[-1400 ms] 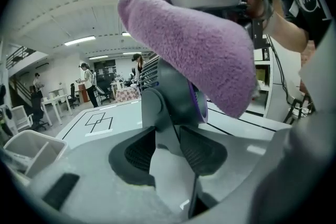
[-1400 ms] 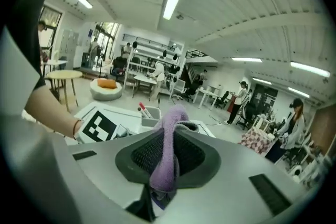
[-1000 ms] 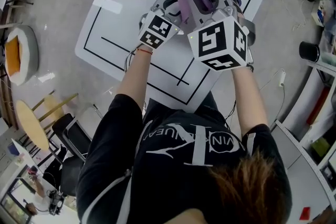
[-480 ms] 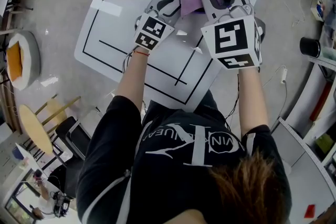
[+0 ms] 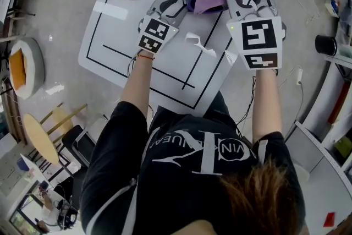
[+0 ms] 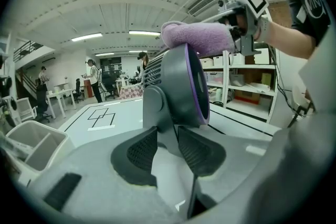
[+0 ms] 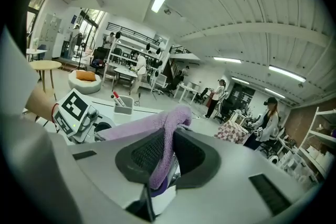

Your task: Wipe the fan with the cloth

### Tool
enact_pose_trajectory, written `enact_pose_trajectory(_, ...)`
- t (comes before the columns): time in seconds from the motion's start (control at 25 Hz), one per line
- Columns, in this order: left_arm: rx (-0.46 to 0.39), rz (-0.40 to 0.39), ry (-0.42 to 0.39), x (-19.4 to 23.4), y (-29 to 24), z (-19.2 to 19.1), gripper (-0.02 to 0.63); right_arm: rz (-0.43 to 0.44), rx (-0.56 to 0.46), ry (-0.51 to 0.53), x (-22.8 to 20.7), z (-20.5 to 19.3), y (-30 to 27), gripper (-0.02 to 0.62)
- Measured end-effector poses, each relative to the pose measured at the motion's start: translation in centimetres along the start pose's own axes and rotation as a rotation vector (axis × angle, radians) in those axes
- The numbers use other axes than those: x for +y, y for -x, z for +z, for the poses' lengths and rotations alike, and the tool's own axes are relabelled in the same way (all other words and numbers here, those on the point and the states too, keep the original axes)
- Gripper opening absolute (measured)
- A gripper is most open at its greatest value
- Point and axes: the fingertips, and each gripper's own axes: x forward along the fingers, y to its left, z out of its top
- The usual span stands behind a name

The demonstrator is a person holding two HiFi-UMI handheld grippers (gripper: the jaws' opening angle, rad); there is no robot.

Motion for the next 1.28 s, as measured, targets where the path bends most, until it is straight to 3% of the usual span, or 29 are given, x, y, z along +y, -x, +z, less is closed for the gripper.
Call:
enact_pose_trajectory(0.52,-0.002,0.011,0.014,0.2,0.0,-0.1,0.124,-0.103,0.071,-0.104,-3.2,-5.8,1.2,0.055)
enact_pose_trajectory(1.28,0.001,0.055,0.049,0.1,-0.2,-0.3,0.12,-0.044,0.158,-0.317,-1.4,-13.3,1.1,0.054)
